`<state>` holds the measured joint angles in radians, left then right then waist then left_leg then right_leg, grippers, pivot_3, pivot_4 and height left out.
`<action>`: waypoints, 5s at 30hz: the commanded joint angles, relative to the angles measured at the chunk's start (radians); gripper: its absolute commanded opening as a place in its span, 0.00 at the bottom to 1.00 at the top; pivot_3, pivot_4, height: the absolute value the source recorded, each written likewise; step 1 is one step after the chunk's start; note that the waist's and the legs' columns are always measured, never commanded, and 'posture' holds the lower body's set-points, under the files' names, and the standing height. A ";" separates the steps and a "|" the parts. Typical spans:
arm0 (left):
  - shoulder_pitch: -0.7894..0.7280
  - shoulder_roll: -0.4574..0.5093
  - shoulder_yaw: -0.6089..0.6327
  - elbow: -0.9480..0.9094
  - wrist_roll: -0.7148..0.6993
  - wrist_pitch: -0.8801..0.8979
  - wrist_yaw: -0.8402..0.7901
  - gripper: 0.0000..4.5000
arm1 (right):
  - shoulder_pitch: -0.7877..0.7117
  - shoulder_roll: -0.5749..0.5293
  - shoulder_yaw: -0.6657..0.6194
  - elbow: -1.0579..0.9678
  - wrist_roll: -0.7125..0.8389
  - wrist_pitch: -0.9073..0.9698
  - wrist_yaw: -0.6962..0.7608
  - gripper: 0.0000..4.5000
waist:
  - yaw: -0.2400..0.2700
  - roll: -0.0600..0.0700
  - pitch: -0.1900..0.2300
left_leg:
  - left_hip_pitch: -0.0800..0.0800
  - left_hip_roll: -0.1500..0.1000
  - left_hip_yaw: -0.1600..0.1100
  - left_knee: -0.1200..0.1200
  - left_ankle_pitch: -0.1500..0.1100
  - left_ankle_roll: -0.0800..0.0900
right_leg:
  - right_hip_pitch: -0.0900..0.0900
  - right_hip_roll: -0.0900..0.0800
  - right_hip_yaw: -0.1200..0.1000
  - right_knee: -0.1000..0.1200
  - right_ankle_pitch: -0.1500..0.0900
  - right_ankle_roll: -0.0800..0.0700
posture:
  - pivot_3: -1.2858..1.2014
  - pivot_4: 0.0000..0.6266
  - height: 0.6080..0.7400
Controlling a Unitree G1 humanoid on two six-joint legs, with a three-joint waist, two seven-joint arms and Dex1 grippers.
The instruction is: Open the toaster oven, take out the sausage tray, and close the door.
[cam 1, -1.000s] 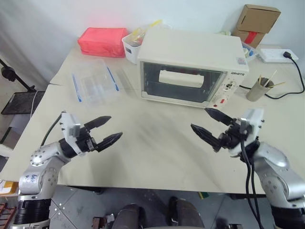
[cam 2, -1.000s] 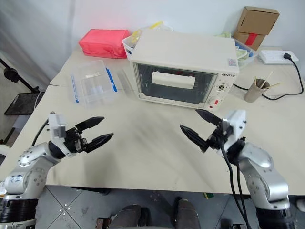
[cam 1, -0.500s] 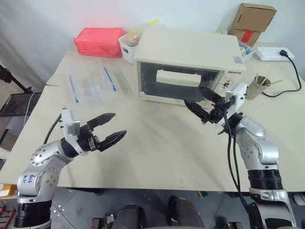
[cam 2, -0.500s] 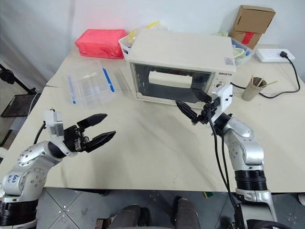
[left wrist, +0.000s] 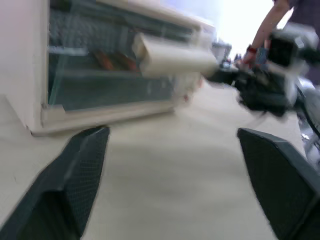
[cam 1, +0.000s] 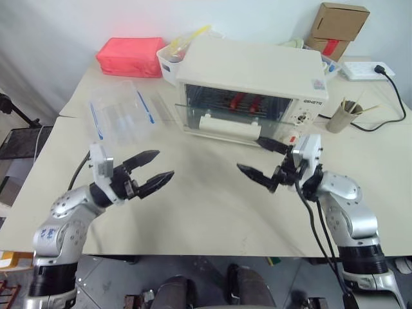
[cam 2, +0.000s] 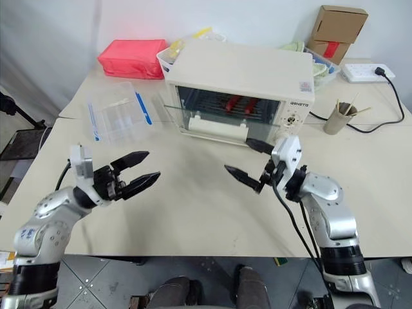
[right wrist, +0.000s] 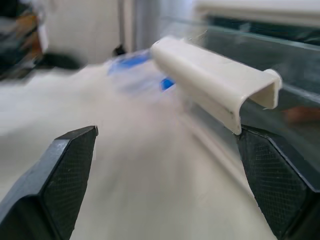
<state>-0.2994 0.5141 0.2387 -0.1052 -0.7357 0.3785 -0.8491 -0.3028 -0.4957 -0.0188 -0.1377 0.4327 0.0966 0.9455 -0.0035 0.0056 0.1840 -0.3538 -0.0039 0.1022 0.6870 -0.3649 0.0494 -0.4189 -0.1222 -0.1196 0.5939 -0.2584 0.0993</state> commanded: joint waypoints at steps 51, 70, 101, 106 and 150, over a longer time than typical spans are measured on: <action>-0.210 -0.139 -0.145 0.496 0.373 -0.443 -0.184 0.46 | 0.043 -0.032 0.081 -0.267 -0.491 0.090 -0.435 1.00 | -0.002 -0.001 0.000 | -0.001 0.002 -0.007 0.011 -0.003 -0.002 | 0.002 -0.007 0.002 0.006 -0.001 -0.002 | 0.52 0.24 1.00; 0.023 -0.096 -0.039 0.104 0.258 -0.325 -0.044 0.90 | -0.602 0.080 0.388 0.580 -1.011 -0.092 -0.773 1.00 | -0.026 -0.001 0.000 | -0.006 -0.001 -0.010 0.011 -0.001 0.002 | 0.001 -0.008 -0.008 0.007 0.000 -0.001 | 0.52 0.24 1.00; -0.673 -0.251 -0.106 0.908 0.357 -0.620 -0.135 1.00 | -0.662 0.108 0.386 0.648 -1.064 -0.177 -0.839 0.01 | -0.027 -0.001 0.001 | -0.017 0.000 -0.010 0.012 0.000 0.002 | -0.007 -0.004 -0.016 0.006 0.000 0.000 | 0.52 0.24 1.00; -0.730 -0.246 -0.089 0.980 0.359 -0.627 -0.141 1.00 | -0.594 0.076 0.380 0.509 -1.049 -0.180 -0.775 0.01 | -0.027 -0.001 0.001 | -0.020 -0.001 -0.010 0.010 0.001 0.002 | -0.011 -0.003 -0.017 0.007 0.000 0.000 | 0.52 0.24 1.00; -0.586 -0.005 0.169 0.587 -0.035 1.205 0.066 1.00 | 0.008 -0.134 0.257 -0.349 -1.006 -0.174 -0.359 0.01 | -0.001 -0.003 0.002 | -0.015 -0.001 -0.011 0.013 0.004 0.000 | -0.008 -0.001 -0.011 0.009 0.000 0.000 | 0.52 0.24 1.00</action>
<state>-0.8777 0.5169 0.3626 0.4988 -0.7395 1.5352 -0.8088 -0.2715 -0.6265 0.2535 -0.4745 -0.5952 -0.0472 0.5880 -0.0041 0.0024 0.1859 -0.3691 -0.0052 0.0912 0.6998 -0.3613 0.0493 -0.4265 -0.1233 -0.1308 0.6029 -0.2582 0.0996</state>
